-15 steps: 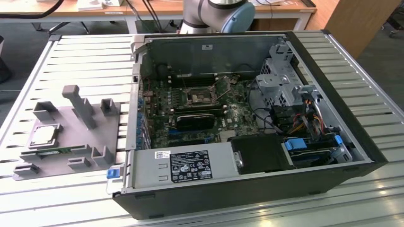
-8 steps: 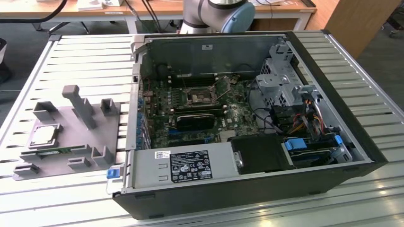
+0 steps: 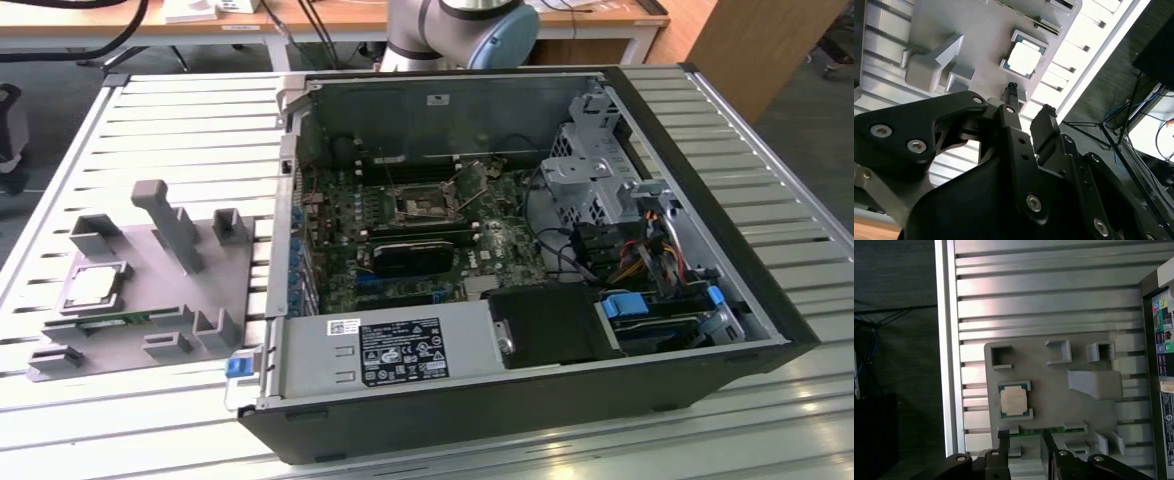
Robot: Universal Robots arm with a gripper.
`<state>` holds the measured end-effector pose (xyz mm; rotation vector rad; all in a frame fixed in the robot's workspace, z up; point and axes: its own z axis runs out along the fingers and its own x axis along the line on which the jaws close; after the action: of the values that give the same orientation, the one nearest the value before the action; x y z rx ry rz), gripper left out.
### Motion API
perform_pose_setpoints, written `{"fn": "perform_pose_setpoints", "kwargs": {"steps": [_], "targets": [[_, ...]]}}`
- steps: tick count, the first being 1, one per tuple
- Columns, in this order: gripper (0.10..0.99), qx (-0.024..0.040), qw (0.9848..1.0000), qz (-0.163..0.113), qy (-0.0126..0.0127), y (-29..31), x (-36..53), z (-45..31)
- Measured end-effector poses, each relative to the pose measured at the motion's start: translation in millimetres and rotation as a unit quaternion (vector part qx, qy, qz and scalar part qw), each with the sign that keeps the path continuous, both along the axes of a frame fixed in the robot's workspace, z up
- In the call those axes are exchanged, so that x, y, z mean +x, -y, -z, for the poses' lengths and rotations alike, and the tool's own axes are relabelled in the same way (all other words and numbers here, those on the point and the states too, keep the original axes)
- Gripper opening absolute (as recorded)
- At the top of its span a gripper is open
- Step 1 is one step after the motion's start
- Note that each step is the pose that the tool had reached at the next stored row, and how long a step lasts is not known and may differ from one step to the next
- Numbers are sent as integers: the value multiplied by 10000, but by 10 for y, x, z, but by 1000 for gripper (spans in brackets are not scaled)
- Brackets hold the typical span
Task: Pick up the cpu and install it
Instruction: 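Pick up the cpu and move it towards the insertion slot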
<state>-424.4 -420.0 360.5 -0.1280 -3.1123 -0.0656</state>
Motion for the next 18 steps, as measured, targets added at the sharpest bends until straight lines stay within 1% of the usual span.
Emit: {"fn": "perform_pose_setpoints", "kwargs": {"steps": [1, 2, 4, 5, 8, 10, 11, 18], "targets": [[412, 0, 10000, 0, 0, 1, 0, 8], [412, 0, 10000, 0, -1, 2, 0, 14], [525, -1, 10000, 0, -1, 2, 0, 24], [525, 0, 10000, 0, 0, 2, 0, 31], [698, 0, 10000, 0, -1, 3, 0, 49], [698, 0, 10000, -1, 0, 3, 0, 65], [761, 0, 10000, 0, 0, 3, 0, 75], [761, -1, 10000, 0, -1, 3, 0, 114]]}}
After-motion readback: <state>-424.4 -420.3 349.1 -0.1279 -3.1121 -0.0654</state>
